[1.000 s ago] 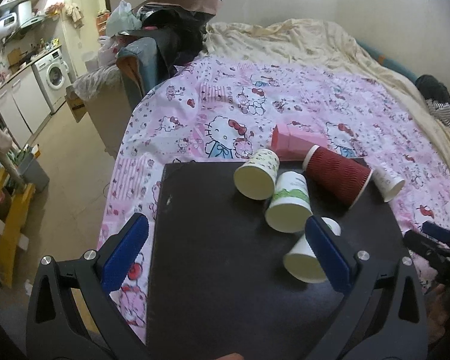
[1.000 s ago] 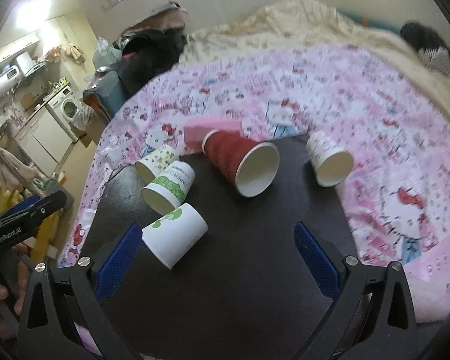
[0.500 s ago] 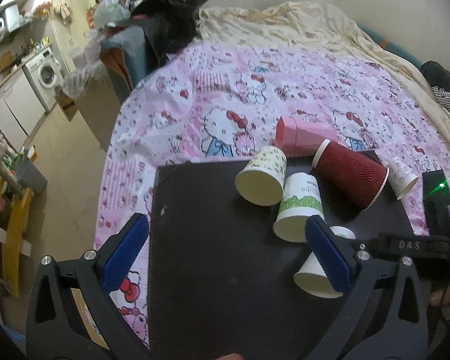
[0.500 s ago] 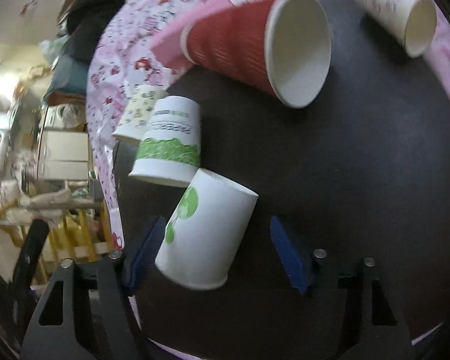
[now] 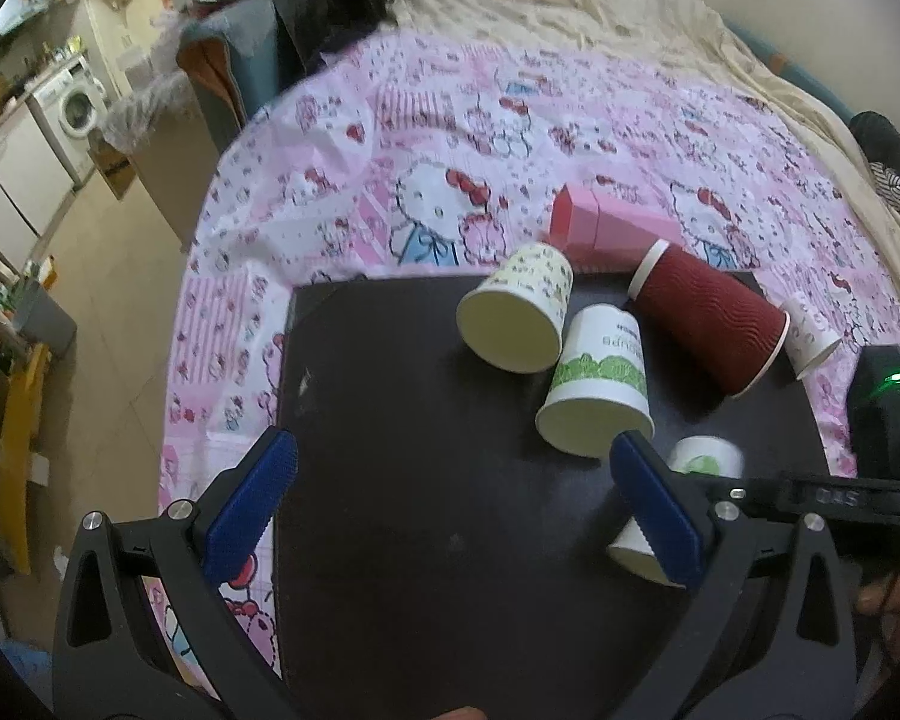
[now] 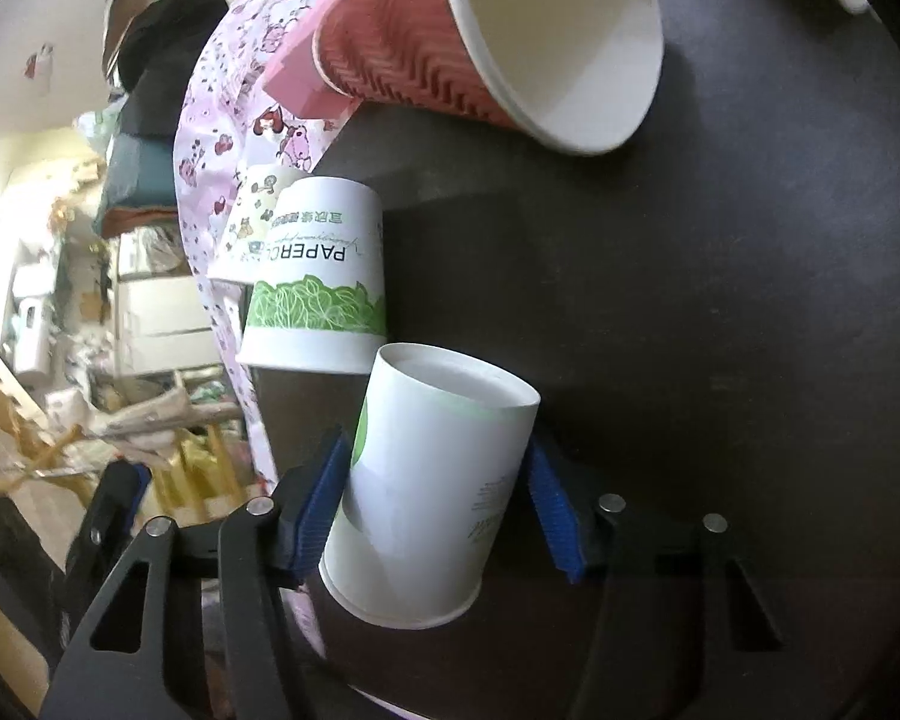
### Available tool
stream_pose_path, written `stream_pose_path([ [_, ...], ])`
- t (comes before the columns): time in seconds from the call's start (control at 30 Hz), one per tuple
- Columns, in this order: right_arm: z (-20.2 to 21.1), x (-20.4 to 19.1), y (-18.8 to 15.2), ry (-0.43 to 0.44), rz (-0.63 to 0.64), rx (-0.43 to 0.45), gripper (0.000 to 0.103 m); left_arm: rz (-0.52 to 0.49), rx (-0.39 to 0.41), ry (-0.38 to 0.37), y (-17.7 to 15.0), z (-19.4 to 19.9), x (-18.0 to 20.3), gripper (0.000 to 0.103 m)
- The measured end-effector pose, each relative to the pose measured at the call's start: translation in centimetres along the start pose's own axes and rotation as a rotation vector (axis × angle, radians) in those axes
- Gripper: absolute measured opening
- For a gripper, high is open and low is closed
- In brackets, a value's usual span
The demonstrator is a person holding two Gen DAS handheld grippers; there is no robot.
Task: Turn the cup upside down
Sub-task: 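Grasp the lying white green-leaf cup with the right tool, then grasp the Hello Kitty patterned cup with the left tool while the right tool holds the green-leaf cup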
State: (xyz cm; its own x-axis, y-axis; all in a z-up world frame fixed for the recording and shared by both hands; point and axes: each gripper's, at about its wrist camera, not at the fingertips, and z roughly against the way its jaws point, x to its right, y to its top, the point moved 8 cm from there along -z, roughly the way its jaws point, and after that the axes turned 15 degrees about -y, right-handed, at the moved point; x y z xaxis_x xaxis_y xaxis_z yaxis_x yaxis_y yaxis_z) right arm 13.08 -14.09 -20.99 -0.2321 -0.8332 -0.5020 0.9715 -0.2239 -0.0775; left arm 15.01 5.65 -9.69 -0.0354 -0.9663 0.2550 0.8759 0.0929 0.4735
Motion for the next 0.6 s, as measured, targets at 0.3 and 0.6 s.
stream_pose_path([
  [0.3,4.3,2.1,0.5,-0.071,0.135,0.048,0.061,0.003,-0.131,-0.067,5.8,-4.5,0.0,0.096],
  [0.6,4.1,2.9,1.6,-0.073,0.085,0.071,0.061,-0.115,-0.386,-0.127,7.6,-11.8,4.0,0.073],
])
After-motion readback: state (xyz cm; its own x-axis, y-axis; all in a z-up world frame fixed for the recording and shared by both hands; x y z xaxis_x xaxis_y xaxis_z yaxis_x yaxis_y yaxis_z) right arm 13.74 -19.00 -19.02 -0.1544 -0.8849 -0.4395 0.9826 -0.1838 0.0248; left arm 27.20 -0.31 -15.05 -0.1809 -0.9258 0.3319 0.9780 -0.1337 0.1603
